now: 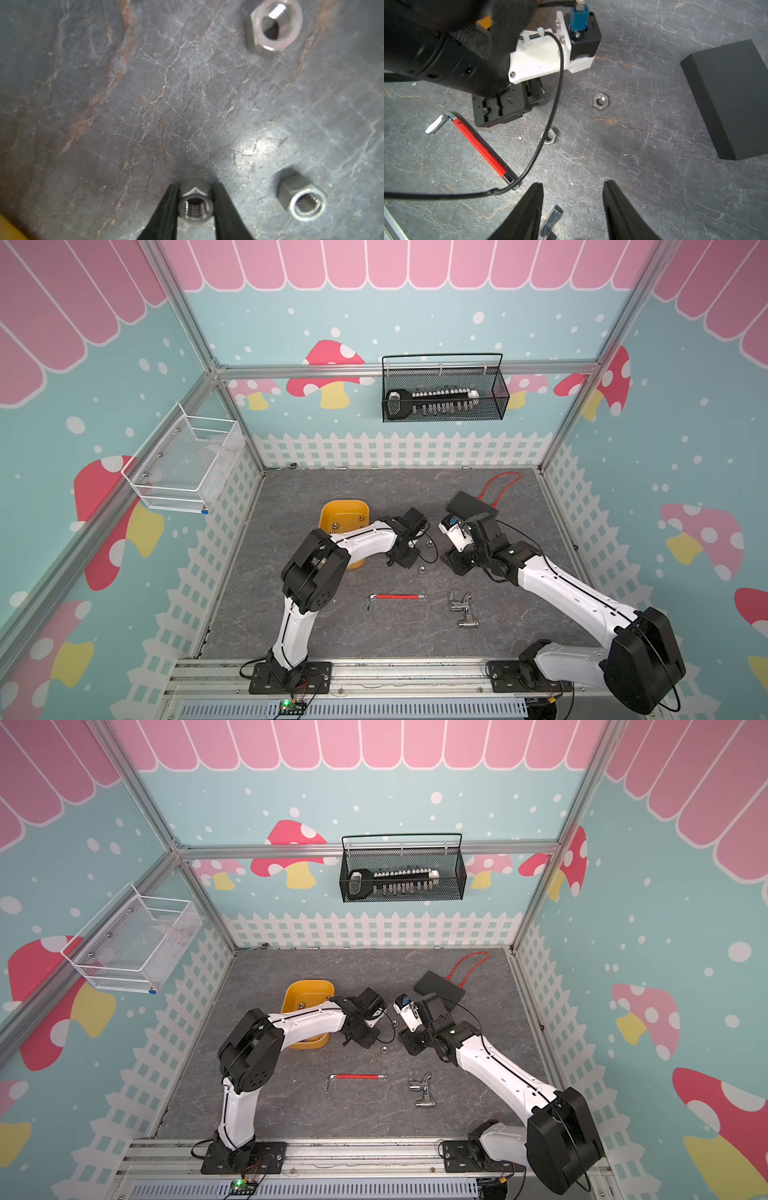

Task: Put the nuts on the desktop into the storage box
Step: Pick up the nut from the center of the board.

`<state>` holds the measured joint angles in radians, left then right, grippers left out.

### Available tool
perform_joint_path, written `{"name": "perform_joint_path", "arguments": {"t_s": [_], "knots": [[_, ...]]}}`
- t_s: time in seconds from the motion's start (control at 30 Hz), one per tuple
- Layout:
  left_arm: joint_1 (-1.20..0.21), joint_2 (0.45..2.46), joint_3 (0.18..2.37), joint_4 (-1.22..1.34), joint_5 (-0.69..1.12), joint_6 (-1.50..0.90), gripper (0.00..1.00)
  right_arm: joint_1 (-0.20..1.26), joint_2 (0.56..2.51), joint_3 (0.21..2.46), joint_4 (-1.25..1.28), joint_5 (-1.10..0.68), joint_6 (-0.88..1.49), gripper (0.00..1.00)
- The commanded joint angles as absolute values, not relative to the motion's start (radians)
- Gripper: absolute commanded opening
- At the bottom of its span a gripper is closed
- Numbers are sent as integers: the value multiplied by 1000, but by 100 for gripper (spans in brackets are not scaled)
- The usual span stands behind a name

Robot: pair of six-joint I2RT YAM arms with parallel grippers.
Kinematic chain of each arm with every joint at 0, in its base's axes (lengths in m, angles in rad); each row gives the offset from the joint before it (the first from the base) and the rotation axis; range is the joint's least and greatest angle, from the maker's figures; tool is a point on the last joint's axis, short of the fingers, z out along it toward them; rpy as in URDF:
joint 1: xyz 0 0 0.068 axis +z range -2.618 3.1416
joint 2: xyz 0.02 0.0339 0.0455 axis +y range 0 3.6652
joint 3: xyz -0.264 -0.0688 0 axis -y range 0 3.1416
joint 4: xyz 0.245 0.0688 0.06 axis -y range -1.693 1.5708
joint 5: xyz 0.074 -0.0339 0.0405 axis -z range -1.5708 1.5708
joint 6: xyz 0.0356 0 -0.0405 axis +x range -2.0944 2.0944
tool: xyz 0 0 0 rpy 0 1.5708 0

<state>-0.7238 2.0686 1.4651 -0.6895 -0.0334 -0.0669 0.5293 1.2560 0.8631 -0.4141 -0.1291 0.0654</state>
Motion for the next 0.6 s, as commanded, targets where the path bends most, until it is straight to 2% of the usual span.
{"name": "perform_joint_path", "arguments": {"t_s": [0.0,0.17,0.43,0.57], "knots": [[-724,2119,1457,-715,-47,-58,15,524,1246,857,-411,-127,70,52],[-724,2101,1468,-718,-64,-60,10,525,1240,855,-412,-127,72,52],[-705,1991,1627,-833,-215,-70,10,525,1260,856,-406,-141,74,52],[-650,1906,1629,-871,-267,-105,11,526,1295,868,-403,-138,73,52]]}}
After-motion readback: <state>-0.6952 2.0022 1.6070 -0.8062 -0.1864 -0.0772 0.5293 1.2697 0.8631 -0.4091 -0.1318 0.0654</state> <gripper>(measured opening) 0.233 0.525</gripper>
